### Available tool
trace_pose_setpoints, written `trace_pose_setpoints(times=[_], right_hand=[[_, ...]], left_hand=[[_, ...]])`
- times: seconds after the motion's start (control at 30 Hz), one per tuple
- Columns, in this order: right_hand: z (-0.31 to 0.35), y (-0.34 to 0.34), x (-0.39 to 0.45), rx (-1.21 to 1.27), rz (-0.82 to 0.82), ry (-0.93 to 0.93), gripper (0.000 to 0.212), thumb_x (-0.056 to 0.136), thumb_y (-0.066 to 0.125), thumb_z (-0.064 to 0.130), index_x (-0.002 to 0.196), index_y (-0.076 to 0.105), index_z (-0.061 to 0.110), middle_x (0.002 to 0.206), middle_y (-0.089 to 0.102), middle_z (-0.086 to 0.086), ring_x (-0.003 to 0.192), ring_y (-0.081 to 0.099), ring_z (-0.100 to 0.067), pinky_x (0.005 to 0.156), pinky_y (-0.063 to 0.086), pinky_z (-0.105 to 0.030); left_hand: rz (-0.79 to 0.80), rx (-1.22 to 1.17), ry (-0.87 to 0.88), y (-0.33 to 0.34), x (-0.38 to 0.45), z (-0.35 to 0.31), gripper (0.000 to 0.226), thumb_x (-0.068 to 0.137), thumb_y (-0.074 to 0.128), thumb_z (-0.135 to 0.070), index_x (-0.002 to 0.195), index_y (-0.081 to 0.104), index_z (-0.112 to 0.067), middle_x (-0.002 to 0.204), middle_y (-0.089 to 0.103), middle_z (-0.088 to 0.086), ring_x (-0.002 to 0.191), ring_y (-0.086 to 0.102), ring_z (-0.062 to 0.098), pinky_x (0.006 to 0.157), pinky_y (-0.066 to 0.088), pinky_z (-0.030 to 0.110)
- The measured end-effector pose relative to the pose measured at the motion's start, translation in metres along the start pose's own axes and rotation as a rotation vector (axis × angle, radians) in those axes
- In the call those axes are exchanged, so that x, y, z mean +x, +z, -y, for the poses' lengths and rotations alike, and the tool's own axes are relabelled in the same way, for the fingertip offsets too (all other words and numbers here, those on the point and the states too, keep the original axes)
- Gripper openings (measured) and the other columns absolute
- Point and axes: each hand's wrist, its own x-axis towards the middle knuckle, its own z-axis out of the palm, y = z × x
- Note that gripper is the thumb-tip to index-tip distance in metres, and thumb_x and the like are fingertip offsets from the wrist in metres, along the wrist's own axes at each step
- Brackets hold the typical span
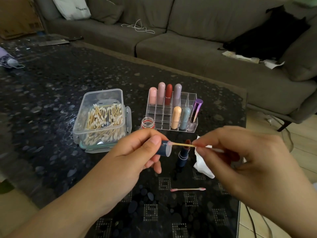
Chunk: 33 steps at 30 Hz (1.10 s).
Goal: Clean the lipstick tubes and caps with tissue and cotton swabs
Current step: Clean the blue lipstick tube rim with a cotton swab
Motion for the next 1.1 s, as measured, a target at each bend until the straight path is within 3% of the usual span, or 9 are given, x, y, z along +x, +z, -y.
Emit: trace_pose_setpoints(times=[0.2, 0.37, 0.6, 0.73, 1.1], right_hand=[[0.0005, -0.0002, -0.0012, 0.053, 0.026, -0.015, 0.008, 0.080, 0.060, 0.025, 0.075, 0.067, 0.025, 0.059, 0.051, 0.016, 0.055, 0.046, 0.005, 0.054, 0.032, -0.002], [-0.0004, -0.0007, -0.0014, 0.010, 0.033, -0.010, 0.008, 0.080, 0.060, 0.025, 0.075, 0.067, 0.026, 0.058, 0.049, 0.017, 0.055, 0.043, 0.006, 0.054, 0.031, -0.001], [-0.0007, -0.0021, -0.0007, -0.005, 0.021, 0.002, 0.008, 0.076, 0.067, 0.017, 0.073, 0.067, 0.025, 0.057, 0.044, 0.021, 0.054, 0.040, 0.009, 0.054, 0.029, 0.000], [-0.0004, -0.0024, -0.0012, 0.025, 0.030, 0.000, 0.006, 0.077, 0.066, 0.020, 0.074, 0.067, 0.025, 0.056, 0.042, 0.022, 0.052, 0.041, 0.008, 0.053, 0.029, 0.001], [0.0007, -0.0031, 0.0001, 0.037, 0.041, 0.030, 0.009, 0.075, 0.068, 0.017, 0.071, 0.065, 0.025, 0.053, 0.037, 0.025, 0.048, 0.040, 0.008, 0.050, 0.027, 0.001]], left_hand=[[0.052, 0.029, 0.020, -0.0023, 0.0003, 0.0017, 0.033, 0.074, 0.053, -0.051, 0.091, 0.070, -0.028, 0.082, 0.052, 0.020, 0.072, 0.058, 0.011, 0.080, 0.044, 0.034], [0.051, 0.010, 0.052, -0.0042, 0.0015, 0.0028, 0.030, 0.076, 0.054, -0.049, 0.093, 0.070, -0.030, 0.077, 0.052, 0.008, 0.070, 0.056, 0.007, 0.077, 0.048, 0.031], [0.078, 0.029, 0.101, -0.0020, 0.0014, 0.0033, 0.027, 0.080, 0.053, -0.046, 0.097, 0.069, -0.033, 0.079, 0.057, 0.008, 0.070, 0.058, 0.010, 0.076, 0.050, 0.032], [0.072, 0.045, 0.109, -0.0012, 0.0014, 0.0030, 0.027, 0.080, 0.051, -0.047, 0.096, 0.068, -0.032, 0.077, 0.061, -0.003, 0.070, 0.059, 0.012, 0.073, 0.051, 0.032], [0.060, 0.045, 0.104, -0.0017, 0.0007, 0.0004, 0.025, 0.078, 0.055, -0.043, 0.096, 0.069, -0.032, 0.080, 0.065, -0.002, 0.073, 0.062, 0.012, 0.068, 0.051, 0.024]])
